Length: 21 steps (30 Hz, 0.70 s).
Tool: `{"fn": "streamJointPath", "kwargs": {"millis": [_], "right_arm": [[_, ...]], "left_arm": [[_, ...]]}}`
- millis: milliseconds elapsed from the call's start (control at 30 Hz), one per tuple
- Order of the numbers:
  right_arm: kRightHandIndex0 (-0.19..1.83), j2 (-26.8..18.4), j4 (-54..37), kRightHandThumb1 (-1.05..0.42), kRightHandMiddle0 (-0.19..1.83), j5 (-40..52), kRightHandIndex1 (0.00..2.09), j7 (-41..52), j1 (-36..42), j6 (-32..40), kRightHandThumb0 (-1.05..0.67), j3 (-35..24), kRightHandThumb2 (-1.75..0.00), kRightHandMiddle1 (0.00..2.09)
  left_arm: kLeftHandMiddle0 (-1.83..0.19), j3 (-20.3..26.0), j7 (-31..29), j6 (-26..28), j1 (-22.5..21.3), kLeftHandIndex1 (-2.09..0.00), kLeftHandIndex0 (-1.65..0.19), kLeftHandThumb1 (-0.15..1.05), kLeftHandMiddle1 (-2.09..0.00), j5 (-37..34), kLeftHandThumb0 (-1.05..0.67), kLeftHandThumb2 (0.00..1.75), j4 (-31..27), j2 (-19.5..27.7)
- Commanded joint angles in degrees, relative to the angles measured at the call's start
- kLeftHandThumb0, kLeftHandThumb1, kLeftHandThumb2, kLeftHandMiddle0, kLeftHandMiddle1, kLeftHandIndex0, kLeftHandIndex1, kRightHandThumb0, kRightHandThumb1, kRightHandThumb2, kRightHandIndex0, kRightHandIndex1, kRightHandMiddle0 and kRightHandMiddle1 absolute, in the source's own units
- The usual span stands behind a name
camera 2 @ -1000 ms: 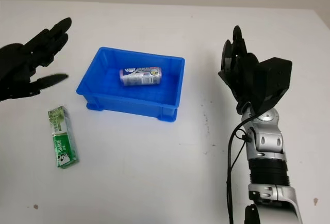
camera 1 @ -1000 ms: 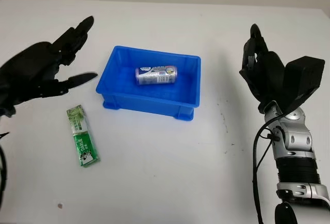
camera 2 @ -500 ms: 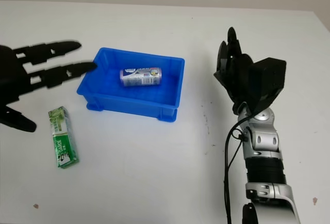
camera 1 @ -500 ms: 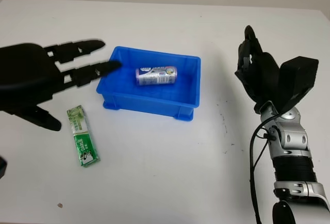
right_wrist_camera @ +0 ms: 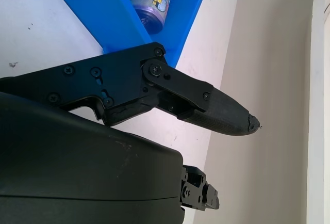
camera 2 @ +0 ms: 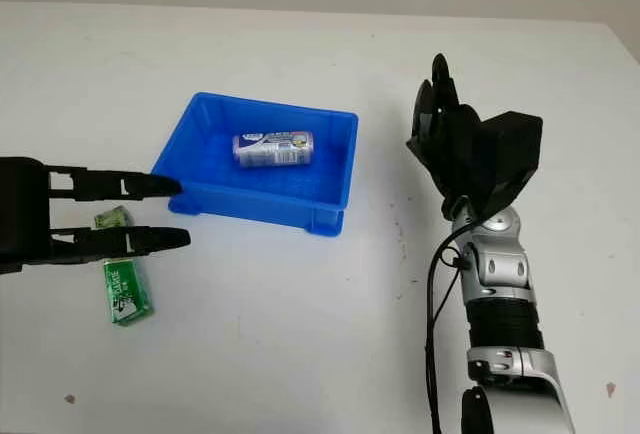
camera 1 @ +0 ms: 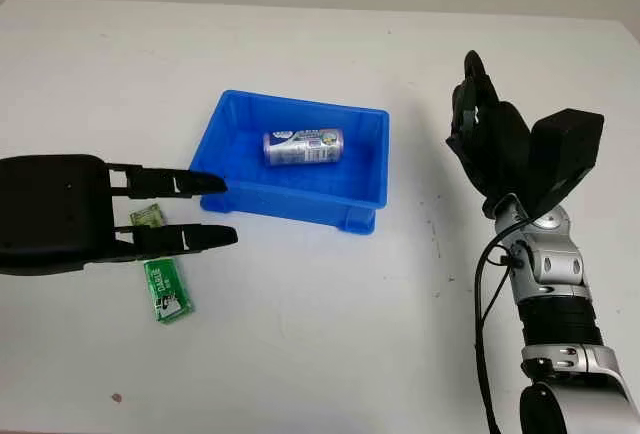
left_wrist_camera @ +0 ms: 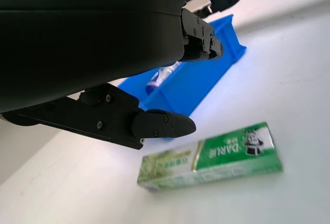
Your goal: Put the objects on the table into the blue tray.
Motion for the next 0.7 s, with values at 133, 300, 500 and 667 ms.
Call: {"fn": "streamJointPath", "kwargs": {"millis": [133, 300, 500, 667], "right_arm": [[-0.19, -0.44, -1.41, -1.05, -0.19, -0.63, 0.0, 0.02, 0.2, -0.72, -0.68, -0.15, -0.85, 0.0], [-0.19, -0.66, -2.11, -1.05, -0.19, -0.86, 0.0, 0.21, 0.74, -1.42, -0.7, -0.45, -0.86, 0.0], [-0.19, -0.67, -2.42, -1.05, -0.19, -0.6, 0.0, 0.08, 0.64, -0.73, -0.73, -0.9, -0.83, 0.0], [-0.19, -0.49, -2.61, -1.05, -0.19, -0.49, 0.0, 0.3, 0.71, -1.11, -0.75, -0.92, -0.82, 0.0]], "left_arm": [[-0.2, -3.15, -0.31, 1.7, 2.59, -0.09, -0.15, 1.05, -0.07, -1.02, -0.15, 0.35, 0.01, 0.81], [-0.19, -3.82, 0.1, 2.69, 5.73, -0.08, -0.13, 1.05, -0.05, -0.49, -0.1, 0.29, -0.21, 0.44], [-0.17, -4.2, 3.92, 4.82, 7.94, -0.08, -0.14, 1.05, -0.05, 3.58, -0.06, 0.26, 1.8, -2.11], [-0.1, -9.35, 11.45, 10.13, 6.11, -0.05, -0.1, 1.02, -0.03, 12.73, -0.35, 0.1, 3.56, -3.84]]}}
